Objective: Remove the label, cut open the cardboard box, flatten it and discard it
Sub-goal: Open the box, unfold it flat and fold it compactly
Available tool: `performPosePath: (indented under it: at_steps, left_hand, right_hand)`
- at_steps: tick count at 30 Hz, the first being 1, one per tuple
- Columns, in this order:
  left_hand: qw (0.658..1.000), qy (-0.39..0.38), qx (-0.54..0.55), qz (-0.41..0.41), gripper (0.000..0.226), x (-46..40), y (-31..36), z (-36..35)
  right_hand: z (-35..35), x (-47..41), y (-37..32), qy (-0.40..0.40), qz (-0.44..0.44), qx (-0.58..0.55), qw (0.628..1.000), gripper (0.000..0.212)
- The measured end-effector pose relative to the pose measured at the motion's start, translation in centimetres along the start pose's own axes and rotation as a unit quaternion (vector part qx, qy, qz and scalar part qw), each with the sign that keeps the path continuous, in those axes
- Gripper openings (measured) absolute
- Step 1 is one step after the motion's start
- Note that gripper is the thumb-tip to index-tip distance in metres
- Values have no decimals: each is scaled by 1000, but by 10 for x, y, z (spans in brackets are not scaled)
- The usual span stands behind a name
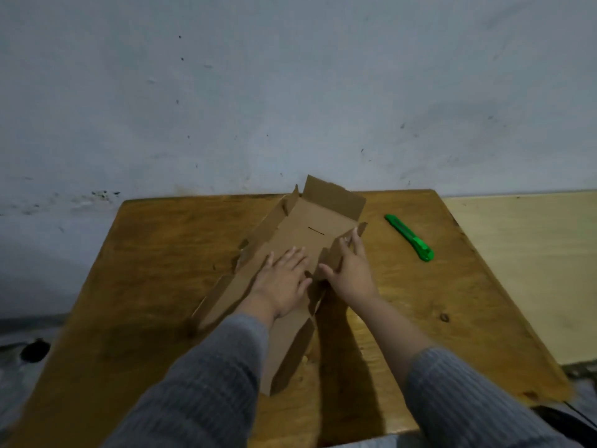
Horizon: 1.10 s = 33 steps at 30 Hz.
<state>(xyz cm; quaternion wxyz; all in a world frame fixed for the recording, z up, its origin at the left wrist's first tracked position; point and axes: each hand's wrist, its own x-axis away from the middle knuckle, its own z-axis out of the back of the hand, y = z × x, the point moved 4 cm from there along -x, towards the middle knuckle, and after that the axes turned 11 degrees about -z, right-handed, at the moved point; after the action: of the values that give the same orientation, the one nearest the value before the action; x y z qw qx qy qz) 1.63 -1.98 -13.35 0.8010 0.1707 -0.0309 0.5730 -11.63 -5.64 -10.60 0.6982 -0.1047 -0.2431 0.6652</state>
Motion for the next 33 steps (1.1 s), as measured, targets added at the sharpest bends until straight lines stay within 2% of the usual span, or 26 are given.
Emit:
performPosePath:
  at_steps: [4,7,11,13,19,25,30,33]
  left_hand:
    - [1000,-24,4,-9,58,-5,1,-10]
    - [1000,-9,11,0,60,-2,4,-19]
    - [1000,16,-3,25,61,1,13,-29]
    - [999,31,-7,38,61,4,17,-32]
    - [996,63,3,59,60,8,21,-39]
    - [994,66,9,91,62,7,29,-43]
    - [991,75,9,110,62,5,35,-46]
    - [990,82,4,119,62,4,36,-47]
  right_hand:
    - [10,-7,20,-24,-2,38,999,79]
    - [14,-9,35,-41,2,108,993,82]
    - [18,-4,34,3,8,212,977,92]
    - [17,-1,30,35,37,234,971,87]
    - [20,9,42,42,89,227,969,59]
    - [17,25,58,39,118,182,975,58]
    - [26,22,71,129,27,138,982,50]
    - [23,13,83,122,-29,185,975,59]
